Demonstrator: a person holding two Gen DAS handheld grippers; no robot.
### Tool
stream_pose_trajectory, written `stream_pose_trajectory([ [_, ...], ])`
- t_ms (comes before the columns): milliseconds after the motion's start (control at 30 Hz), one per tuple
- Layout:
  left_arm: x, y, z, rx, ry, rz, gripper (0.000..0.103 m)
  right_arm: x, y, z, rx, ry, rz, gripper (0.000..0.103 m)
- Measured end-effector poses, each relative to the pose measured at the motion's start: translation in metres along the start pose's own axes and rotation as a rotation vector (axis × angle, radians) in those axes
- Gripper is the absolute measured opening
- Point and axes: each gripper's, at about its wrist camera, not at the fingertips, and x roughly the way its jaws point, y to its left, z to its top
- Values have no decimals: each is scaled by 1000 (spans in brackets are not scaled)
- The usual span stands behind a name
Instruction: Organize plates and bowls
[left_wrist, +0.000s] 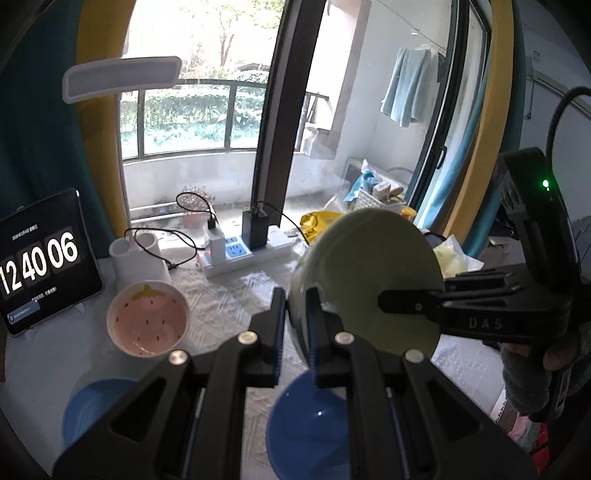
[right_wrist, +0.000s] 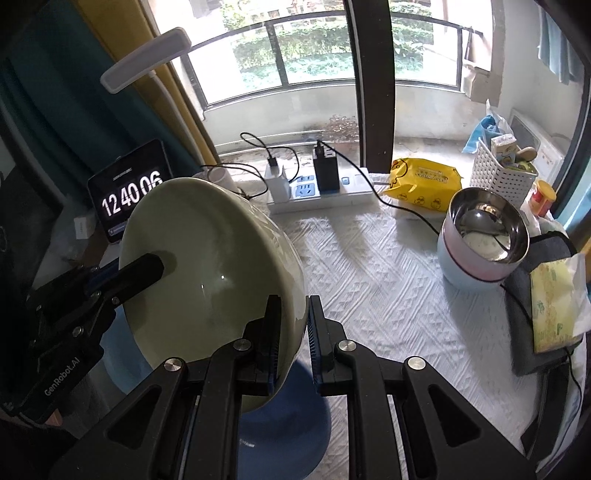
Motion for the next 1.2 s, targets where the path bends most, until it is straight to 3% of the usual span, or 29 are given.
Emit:
stream_pose_trajectory([
  [400,-23,-6,-36,-2,15,7,11,6,12,-44,9,66,38,15],
  [833,-8,-3,-83,-23,125,-11,11,33,12,-87,48,173,42,15],
  [1200,11,-9,-106,28,210,12,11,53,9,-101,24,248,15,15],
])
